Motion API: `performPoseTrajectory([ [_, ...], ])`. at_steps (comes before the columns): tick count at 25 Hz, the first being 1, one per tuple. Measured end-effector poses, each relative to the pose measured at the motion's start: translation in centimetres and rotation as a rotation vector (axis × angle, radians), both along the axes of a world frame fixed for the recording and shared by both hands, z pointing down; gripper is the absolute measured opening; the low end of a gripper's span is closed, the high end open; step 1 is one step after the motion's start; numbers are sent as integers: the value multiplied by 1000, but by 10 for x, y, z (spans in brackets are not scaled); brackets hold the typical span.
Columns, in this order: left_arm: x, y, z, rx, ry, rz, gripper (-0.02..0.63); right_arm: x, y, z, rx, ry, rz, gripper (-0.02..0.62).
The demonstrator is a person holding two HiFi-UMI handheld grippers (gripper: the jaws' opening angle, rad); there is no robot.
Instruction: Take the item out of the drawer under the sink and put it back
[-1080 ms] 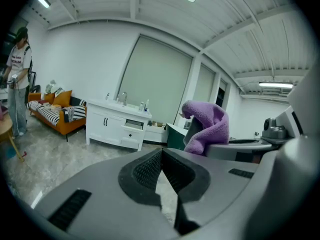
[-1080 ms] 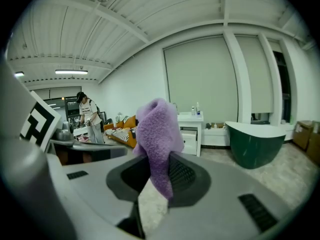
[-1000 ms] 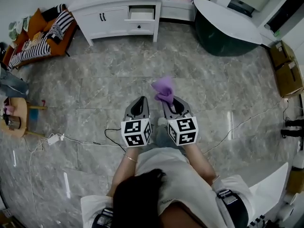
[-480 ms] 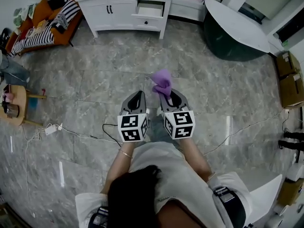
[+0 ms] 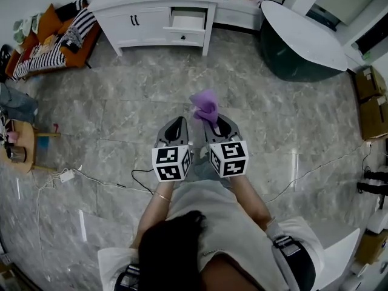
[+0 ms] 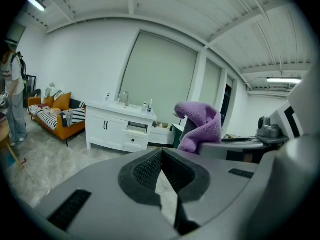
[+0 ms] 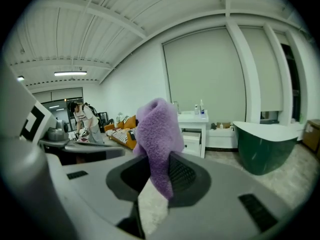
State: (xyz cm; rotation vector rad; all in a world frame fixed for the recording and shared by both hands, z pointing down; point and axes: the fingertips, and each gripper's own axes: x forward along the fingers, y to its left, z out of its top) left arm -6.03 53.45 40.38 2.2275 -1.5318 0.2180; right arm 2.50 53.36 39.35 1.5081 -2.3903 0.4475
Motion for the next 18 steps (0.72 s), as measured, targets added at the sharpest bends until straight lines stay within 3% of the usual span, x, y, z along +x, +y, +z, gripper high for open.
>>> performPoseTrajectory([
  [18, 69, -119, -2, 1, -21, -23, 5, 67, -121, -1, -3, -11, -36, 97],
])
